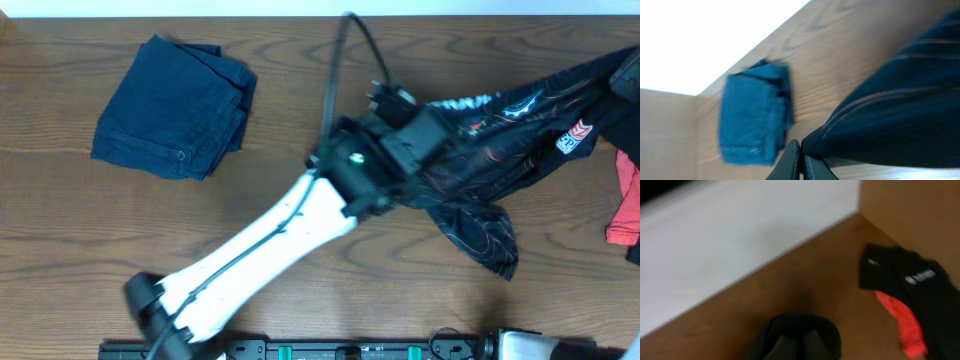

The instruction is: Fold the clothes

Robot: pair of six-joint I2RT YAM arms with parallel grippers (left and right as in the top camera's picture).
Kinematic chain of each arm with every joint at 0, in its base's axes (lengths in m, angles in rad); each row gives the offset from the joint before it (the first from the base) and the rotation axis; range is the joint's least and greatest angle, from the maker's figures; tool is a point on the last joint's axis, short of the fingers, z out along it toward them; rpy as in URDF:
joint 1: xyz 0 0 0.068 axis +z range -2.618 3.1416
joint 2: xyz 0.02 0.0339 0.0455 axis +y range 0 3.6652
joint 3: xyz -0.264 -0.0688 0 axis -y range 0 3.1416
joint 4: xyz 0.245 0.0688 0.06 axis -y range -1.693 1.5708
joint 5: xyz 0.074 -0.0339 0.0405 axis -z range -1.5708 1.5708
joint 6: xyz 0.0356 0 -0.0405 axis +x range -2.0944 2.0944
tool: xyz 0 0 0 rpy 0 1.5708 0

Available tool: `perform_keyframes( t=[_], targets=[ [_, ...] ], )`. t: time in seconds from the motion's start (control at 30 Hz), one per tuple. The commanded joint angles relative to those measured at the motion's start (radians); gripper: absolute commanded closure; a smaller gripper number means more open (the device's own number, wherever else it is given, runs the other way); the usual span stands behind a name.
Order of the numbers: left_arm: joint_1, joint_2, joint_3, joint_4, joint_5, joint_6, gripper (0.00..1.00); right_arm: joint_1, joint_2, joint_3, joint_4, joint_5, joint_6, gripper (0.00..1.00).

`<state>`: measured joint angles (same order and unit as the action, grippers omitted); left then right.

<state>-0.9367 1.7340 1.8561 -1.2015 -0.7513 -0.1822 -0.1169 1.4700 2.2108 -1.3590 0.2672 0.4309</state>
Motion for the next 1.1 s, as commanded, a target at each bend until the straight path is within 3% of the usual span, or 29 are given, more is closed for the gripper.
perform_keyframes(
  t=[0.0, 0.23, 0.4, 0.5, 1.07],
  targets=[
    [0.045, -0.100, -0.001, -0.030, -0.103, 0.006, 0.94, -0.058, 0.063, 0.008, -0.045, 0.028, -0.029, 0.99],
    [0.107, -0.291, -0.001, -0.034, -0.102, 0.054, 0.94, -0.092, 0.188, 0.008, -0.168, -0.047, -0.119, 0.99],
    [0.106, -0.416, -0.001, 0.066, -0.037, 0.147, 0.94, -0.092, 0.227, 0.008, -0.171, -0.271, -0.212, 0.99],
    [0.106, -0.474, 0.001, 0.130, 0.011, 0.198, 0.94, -0.092, 0.217, 0.008, -0.147, -0.287, -0.215, 0.99],
    [-0.061, -0.621, 0.262, 0.143, 0.078, 0.393, 0.94, -0.095, -0.171, 0.008, -0.114, -0.269, -0.188, 0.99]
  ],
)
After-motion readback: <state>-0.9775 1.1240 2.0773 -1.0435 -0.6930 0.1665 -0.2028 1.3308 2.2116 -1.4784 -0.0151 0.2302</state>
